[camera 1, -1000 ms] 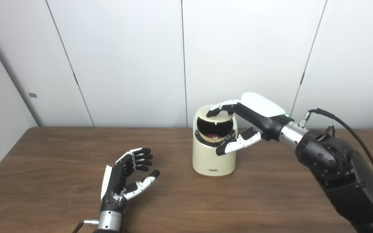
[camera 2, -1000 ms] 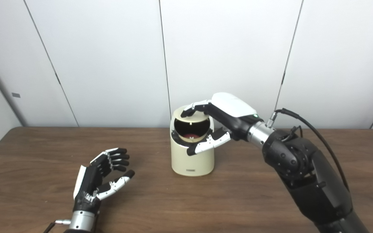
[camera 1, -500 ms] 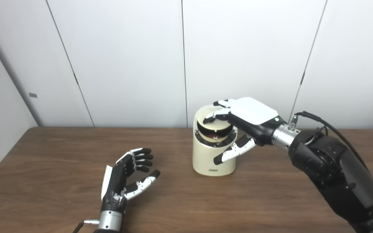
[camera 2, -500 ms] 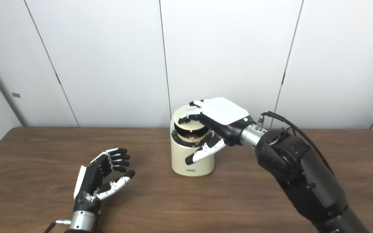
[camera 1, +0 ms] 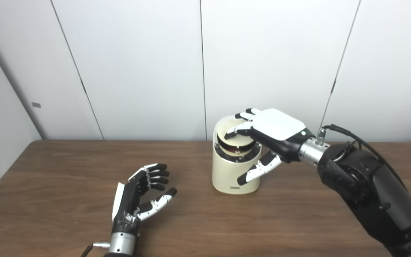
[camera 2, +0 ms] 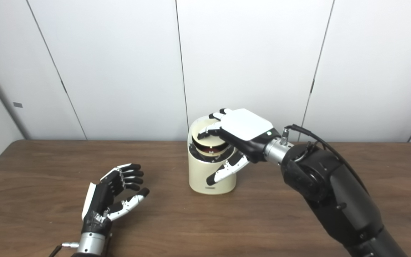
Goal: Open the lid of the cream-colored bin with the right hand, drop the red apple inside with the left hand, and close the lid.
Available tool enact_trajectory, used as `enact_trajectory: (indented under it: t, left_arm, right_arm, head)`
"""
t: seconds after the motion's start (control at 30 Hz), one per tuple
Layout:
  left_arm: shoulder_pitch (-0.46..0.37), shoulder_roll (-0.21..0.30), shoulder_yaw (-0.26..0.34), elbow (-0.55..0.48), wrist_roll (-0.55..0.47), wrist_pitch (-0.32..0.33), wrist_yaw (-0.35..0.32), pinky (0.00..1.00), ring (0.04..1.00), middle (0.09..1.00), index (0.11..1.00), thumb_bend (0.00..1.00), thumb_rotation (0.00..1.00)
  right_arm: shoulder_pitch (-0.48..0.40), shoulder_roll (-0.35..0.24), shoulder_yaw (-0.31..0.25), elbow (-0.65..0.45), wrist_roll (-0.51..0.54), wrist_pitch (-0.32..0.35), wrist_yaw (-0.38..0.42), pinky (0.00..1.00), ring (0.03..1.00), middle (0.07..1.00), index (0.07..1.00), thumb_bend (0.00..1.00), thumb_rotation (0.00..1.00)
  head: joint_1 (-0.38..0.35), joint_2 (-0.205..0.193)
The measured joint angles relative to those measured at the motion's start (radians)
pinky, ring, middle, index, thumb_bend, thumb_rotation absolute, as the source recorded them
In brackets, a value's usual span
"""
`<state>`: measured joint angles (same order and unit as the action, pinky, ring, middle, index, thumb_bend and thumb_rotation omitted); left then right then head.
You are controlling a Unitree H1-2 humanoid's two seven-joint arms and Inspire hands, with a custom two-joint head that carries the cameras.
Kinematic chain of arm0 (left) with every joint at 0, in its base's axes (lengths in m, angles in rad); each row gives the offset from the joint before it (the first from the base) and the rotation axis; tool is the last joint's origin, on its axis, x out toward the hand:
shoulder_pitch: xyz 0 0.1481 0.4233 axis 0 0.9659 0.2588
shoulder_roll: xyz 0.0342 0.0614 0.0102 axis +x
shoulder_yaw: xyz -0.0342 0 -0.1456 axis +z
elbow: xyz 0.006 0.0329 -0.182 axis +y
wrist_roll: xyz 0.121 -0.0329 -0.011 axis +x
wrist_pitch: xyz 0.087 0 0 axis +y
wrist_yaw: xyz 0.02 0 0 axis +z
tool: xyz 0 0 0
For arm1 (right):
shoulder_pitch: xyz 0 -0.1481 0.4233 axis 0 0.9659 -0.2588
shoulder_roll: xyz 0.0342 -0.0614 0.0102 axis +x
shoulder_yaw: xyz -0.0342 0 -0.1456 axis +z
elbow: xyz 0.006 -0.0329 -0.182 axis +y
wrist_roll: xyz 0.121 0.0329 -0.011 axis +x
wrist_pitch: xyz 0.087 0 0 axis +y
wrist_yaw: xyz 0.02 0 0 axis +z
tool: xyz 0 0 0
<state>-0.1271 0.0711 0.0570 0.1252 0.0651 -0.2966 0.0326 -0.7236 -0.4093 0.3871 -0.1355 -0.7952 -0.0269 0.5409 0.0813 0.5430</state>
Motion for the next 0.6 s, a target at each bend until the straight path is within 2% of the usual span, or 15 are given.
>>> enact_trajectory:
  t: [0.1,0.6]
  left_arm:
    - [0.002,-0.001,-0.001,-0.003,0.000,0.001,0.000,0.53,0.604,0.654,0.693,0.58,0.00]
    - [0.014,-0.008,-0.003,-0.027,-0.003,0.018,-0.003,0.52,0.600,0.650,0.685,0.58,0.00]
  right_arm:
    - [0.000,-0.012,-0.002,0.000,-0.006,-0.021,0.000,0.95,0.939,0.780,0.784,0.74,0.64]
    - [0.025,-0.044,-0.017,-0.022,-0.001,-0.046,0.001,0.99,0.936,0.772,0.781,0.75,0.62]
  head:
    - [0.000,0.002]
    - [0.002,0.028]
